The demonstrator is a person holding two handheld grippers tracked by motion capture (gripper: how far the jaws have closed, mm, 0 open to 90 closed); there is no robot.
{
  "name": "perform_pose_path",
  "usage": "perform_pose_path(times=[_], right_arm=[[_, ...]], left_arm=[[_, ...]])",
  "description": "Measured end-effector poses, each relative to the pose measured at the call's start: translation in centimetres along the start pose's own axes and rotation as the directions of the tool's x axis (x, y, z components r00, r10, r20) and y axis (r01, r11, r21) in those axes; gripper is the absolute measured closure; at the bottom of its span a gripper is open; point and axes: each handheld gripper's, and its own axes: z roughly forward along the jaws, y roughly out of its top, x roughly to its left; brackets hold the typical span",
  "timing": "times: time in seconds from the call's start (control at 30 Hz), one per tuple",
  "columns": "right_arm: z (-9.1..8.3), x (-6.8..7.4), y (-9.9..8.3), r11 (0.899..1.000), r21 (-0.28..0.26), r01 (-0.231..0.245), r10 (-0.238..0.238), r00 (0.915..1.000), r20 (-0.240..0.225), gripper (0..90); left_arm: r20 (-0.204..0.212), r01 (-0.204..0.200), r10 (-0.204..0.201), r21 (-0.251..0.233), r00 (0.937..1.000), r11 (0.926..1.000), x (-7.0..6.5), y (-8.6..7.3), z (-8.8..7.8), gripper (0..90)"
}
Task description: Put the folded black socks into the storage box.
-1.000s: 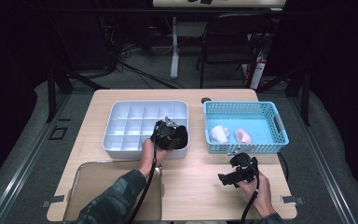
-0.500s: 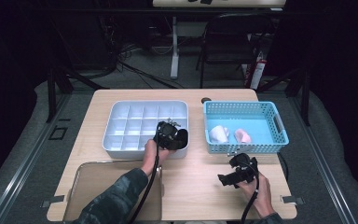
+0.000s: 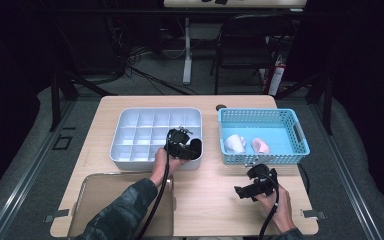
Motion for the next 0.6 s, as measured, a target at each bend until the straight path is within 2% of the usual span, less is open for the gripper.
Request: perform_pose_path(times=[0.13,0.23,0.47,0.6], right_arm=[[0.0,-0.1,0.0,1.000,0.004,-0.001,0.001,1.0000,0.002,0.2],[0.0,0.0,0.0,1.000,-0.001,-0.002,0.002,1.0000,-0.002,0.2],[0.1,-0.2,-0.1,1.000,0.010,-0.001,0.001,1.0000,0.002,0.2],[0.2,-0.2,-0.1,1.000,0.015,-0.003,0.003,1.0000,-0.003,0.3]], left_arm=[[0.009,0.007,-0.007,0.003,0.9999,1.0000,0.1,0.0,0.0,66.3],[-0.015,-0.018,0.018,0.007,0.9997,0.9998,-0.3,0.2,-0.1,65.0],[-0.004,-0.034,0.034,0.000,0.9994,0.9994,-0.3,0.9,-0.7,54.4],[0.008,-0.028,0.028,-0.016,0.9996,0.9995,-0.2,0.9,-1.4,46.7]])
